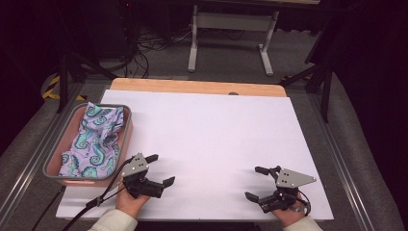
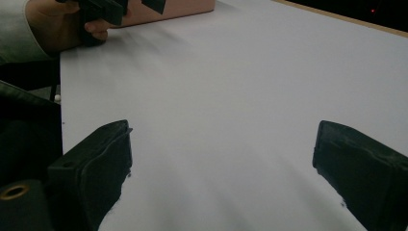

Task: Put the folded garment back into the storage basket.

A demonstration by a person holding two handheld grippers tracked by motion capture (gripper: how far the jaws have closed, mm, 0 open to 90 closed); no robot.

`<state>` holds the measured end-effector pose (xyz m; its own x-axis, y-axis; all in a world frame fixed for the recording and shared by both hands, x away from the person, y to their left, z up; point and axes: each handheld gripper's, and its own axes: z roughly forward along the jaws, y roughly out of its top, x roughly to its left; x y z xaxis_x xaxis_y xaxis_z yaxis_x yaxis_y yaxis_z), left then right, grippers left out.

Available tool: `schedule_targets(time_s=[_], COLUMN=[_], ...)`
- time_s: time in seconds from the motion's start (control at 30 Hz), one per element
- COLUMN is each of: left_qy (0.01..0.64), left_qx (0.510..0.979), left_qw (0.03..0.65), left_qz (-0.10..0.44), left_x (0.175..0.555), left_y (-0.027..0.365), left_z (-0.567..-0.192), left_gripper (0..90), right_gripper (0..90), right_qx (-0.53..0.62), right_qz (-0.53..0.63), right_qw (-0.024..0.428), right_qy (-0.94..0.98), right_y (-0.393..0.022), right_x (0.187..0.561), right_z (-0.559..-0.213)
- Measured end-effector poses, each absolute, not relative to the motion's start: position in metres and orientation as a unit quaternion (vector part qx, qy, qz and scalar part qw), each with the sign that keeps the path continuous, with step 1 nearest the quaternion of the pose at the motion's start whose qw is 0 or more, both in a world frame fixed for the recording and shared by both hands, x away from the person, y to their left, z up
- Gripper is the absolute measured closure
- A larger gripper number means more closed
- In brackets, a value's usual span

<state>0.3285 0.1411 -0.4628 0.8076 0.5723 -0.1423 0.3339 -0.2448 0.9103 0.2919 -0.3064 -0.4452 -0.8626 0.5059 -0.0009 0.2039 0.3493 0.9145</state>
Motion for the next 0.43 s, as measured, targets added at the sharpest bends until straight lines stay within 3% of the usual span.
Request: schedule_targets(time_s=[0.43], left_qy=[0.285], left_qx=[0.777], left_qw=[0.552], left_qz=[0.102], left_x=[0.3291], left_y=[0.1422], left_z=[-0.4637], left_gripper=[0.0], right_gripper=[6.8], right_qx=[0.223], right_qz=[0.527], right_qw=[0.148], right_qy=[0.807], right_y=[-0.3067], right_x=[0.2922], right_z=[-0.4448])
